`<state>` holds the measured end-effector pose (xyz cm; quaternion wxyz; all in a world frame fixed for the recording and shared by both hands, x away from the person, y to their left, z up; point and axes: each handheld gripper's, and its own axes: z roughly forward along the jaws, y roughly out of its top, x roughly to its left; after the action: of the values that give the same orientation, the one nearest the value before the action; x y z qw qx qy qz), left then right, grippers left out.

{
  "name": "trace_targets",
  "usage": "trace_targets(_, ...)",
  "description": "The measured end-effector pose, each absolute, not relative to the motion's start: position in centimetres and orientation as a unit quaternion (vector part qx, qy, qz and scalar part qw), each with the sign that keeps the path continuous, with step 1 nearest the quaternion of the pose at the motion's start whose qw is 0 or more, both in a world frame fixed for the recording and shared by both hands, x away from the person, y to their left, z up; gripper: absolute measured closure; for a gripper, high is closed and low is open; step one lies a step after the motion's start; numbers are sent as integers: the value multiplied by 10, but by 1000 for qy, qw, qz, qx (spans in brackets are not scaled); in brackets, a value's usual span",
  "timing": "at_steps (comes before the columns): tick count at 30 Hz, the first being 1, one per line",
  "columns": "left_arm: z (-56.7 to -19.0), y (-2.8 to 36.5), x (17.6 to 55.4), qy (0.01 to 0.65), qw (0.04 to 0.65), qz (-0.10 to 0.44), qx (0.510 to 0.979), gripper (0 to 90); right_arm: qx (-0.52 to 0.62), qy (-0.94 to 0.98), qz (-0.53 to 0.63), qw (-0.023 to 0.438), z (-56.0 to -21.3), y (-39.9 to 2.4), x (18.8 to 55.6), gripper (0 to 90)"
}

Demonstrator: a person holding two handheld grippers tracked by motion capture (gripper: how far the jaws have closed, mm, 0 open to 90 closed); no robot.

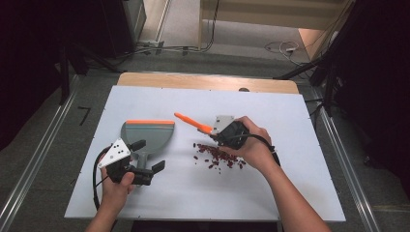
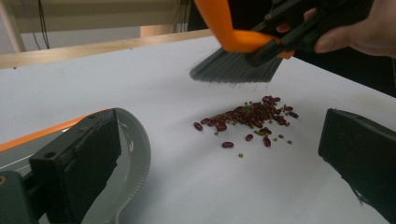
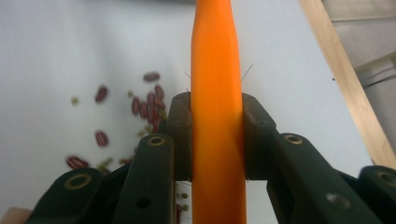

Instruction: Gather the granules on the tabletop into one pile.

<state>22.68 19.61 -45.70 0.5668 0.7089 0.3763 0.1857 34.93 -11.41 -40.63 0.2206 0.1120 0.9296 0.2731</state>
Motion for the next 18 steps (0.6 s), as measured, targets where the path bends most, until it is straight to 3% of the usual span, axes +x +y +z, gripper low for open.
trace_targets(6,-457,197,227,378,567,187,708,0,206,919,303,147,-397,-97,336,687)
trace_targets(11,-457,198,227,377,567,188,708,0,254,914,306,77,-407,-71,328,688)
trace_targets(16,-457,199,227,378,567,187,707,0,312,895,315,42,-421,-55,327,688)
trace_targets(18,-457,199,227,378,567,187,707,0,346,879,328,0,-430,-54,333,688)
